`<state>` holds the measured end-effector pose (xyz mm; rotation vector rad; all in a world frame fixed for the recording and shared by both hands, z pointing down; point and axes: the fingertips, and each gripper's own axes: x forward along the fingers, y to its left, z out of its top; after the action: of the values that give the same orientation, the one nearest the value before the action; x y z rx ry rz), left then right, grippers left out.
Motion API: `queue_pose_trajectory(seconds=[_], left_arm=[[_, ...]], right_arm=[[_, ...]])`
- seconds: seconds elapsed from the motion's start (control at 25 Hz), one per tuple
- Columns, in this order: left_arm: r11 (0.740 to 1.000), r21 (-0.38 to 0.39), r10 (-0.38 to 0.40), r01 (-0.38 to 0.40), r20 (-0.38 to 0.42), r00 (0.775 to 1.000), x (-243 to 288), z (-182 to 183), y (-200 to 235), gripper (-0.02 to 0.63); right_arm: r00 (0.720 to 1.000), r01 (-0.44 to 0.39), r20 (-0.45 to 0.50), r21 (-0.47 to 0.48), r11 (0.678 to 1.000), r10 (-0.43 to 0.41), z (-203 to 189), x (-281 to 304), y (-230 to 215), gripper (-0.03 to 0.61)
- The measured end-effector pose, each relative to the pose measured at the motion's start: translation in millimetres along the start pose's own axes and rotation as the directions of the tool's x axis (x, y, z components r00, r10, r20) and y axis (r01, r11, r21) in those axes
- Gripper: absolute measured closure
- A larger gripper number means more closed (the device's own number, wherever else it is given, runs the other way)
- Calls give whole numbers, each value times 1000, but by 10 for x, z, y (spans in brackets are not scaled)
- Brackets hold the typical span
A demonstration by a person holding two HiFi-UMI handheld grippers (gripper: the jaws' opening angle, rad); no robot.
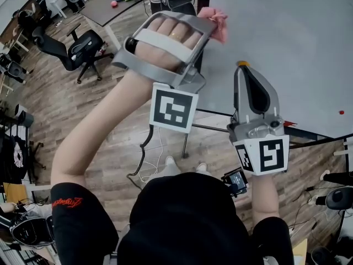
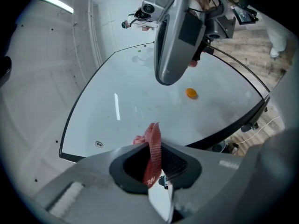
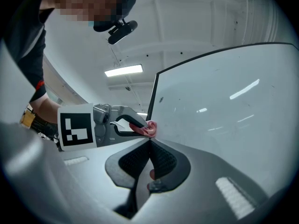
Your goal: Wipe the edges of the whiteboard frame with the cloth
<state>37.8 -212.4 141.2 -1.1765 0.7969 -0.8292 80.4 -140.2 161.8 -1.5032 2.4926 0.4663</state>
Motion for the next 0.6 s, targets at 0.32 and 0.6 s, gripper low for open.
queue_pose_trajectory(seconds=[0.32,0.6], left_arm=[[1000,-5,-28,28,7,1000,16,8,-231,561],[999,-16,-50,50,4,999,2,37,-384,561]], right_arm=[[1000,3,-16,18,1000,-3,-137,31,4,577],[999,4,-35,38,999,-3,-204,15,6,577]])
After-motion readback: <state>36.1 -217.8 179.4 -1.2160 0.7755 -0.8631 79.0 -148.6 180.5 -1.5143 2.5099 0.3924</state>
